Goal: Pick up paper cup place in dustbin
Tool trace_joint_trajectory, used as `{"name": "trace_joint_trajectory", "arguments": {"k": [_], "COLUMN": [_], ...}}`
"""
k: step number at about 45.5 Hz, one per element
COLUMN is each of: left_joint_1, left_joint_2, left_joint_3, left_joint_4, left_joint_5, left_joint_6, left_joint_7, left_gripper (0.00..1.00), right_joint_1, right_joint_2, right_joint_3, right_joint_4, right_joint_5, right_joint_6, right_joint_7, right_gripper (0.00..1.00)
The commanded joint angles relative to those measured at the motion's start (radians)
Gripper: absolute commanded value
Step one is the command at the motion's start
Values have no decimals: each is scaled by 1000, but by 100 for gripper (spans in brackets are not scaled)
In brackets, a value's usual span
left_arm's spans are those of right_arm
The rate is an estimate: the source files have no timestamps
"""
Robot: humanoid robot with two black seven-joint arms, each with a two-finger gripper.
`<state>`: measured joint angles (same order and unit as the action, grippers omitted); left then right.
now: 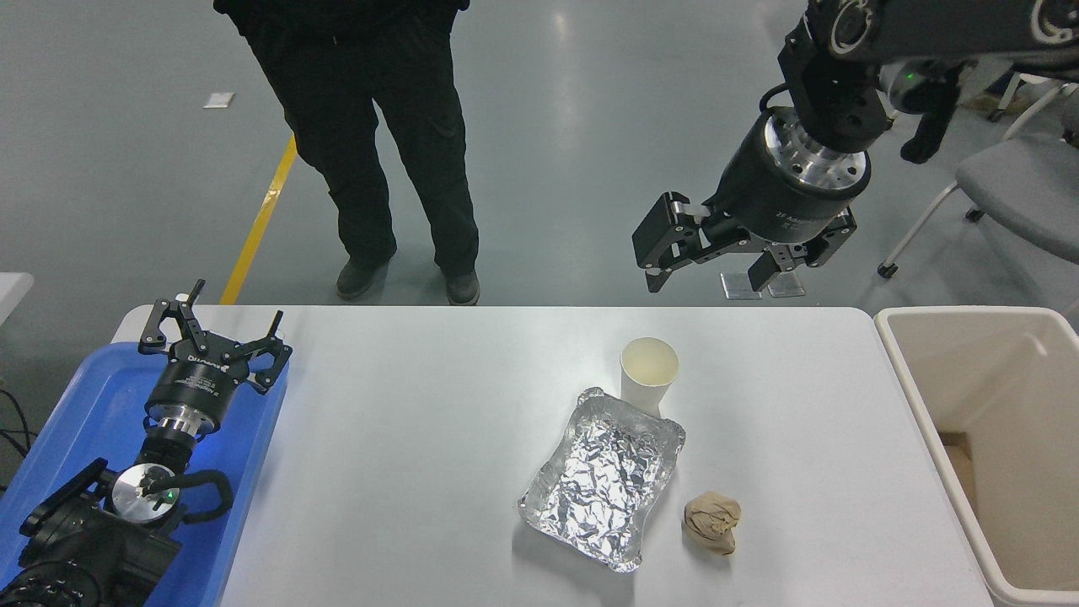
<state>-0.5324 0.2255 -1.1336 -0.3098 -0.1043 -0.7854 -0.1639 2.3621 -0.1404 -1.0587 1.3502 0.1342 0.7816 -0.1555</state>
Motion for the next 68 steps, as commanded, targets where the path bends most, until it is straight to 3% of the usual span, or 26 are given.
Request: {"name": "trace_joint_trajectory", "arguments": {"k": [1, 10, 25, 41, 68], "left_joint_1": [-1, -1, -3, -3, -3], "left_joint_2": [0, 0, 0, 0, 0], "left_joint_3": [2, 2, 2, 3, 2], "left_joint_4": [0, 0, 0, 0, 0], "left_joint_5": [2, 2, 2, 2, 2], "left_joint_6": [0, 0, 0, 0, 0], "left_joint_7": [1, 3, 4, 3, 3], "left_gripper": [99, 99, 99, 99, 99], "right_joint_1": [-113, -299, -592, -854, -1003], "right_joint_2": [10, 39, 140, 140, 140], "right_joint_3": [14, 58, 89, 92, 111], "right_joint_4": [-51, -101, -292, -473, -615], "right_joint_5": [2, -42, -136, -163, -143], "right_joint_6": [-83, -304, -455, -617, -654], "right_joint_7": [1, -1, -3, -6, -6], "right_gripper": [100, 100, 100, 99, 94]}}
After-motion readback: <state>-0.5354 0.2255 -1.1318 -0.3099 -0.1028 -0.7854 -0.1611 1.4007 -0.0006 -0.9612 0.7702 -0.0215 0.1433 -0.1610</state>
